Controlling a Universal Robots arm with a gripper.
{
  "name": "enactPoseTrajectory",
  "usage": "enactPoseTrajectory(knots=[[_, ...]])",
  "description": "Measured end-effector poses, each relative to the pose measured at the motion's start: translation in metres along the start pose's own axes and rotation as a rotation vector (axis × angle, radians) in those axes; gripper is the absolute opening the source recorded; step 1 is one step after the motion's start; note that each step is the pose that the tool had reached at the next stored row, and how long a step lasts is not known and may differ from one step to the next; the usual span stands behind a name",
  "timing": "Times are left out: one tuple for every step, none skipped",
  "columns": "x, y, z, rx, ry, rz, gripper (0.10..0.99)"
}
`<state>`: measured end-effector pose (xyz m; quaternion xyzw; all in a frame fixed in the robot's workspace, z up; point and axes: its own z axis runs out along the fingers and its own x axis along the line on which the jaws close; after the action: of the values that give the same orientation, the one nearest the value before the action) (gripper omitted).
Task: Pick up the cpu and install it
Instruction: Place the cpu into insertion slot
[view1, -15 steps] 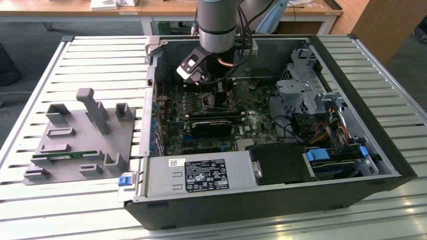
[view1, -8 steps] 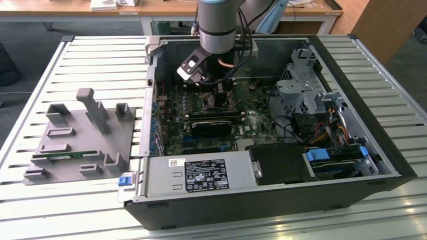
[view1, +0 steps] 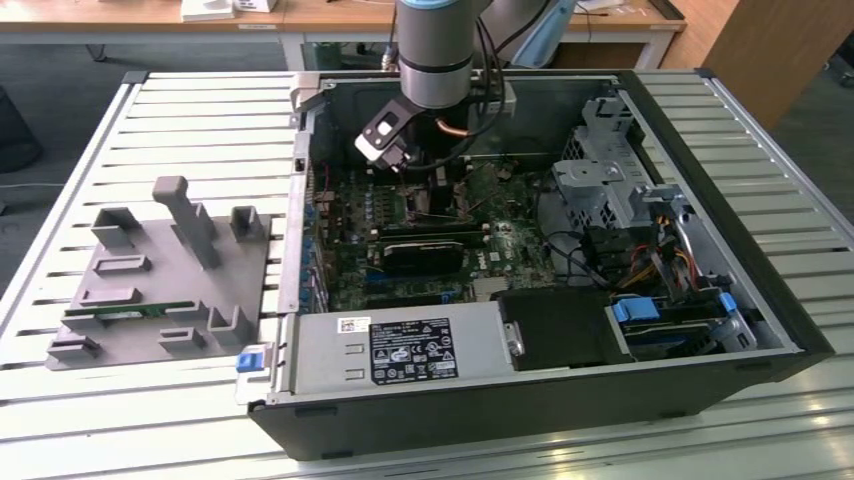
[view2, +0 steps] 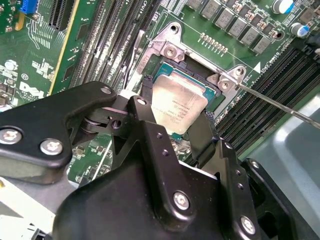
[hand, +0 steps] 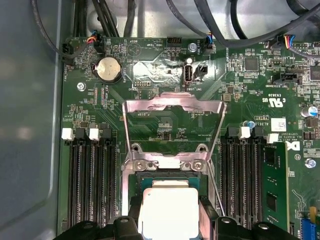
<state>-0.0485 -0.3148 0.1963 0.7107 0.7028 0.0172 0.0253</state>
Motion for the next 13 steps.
enactPoseTrajectory(knots=[[0.0002, 0.0000, 0.0006, 0.000, 0.0000, 0.000, 0.533], [0.0003, 0.0000, 0.0013, 0.000, 0.0000, 0.000, 0.533], [0.0003, -0.0001, 0.0016, 0.000, -0.0001, 0.000, 0.533], [0.0003, -0.0001, 0.0016, 0.000, -0.0001, 0.000, 0.533], [0.0003, -0.0001, 0.0016, 0.001, -0.0001, 0.000, 0.533], [0.0003, -0.0001, 0.0016, 0.001, -0.0001, 0.000, 0.533], [0.0003, -0.0001, 0.0016, 0.001, -0.0001, 0.000, 0.533], [0.0003, -0.0001, 0.0017, 0.001, -0.0001, 0.000, 0.533], [0.0003, -0.0001, 0.0017, 0.001, -0.0001, 0.000, 0.533], [0.0003, -0.0001, 0.0017, 0.001, 0.0000, 0.000, 0.533], [0.0003, -0.0001, 0.0017, 0.001, 0.0000, 0.000, 0.533], [0.0003, -0.0001, 0.0017, 0.001, 0.0000, 0.000, 0.533], [0.0003, -0.0001, 0.0017, 0.001, 0.0000, 0.000, 0.545]])
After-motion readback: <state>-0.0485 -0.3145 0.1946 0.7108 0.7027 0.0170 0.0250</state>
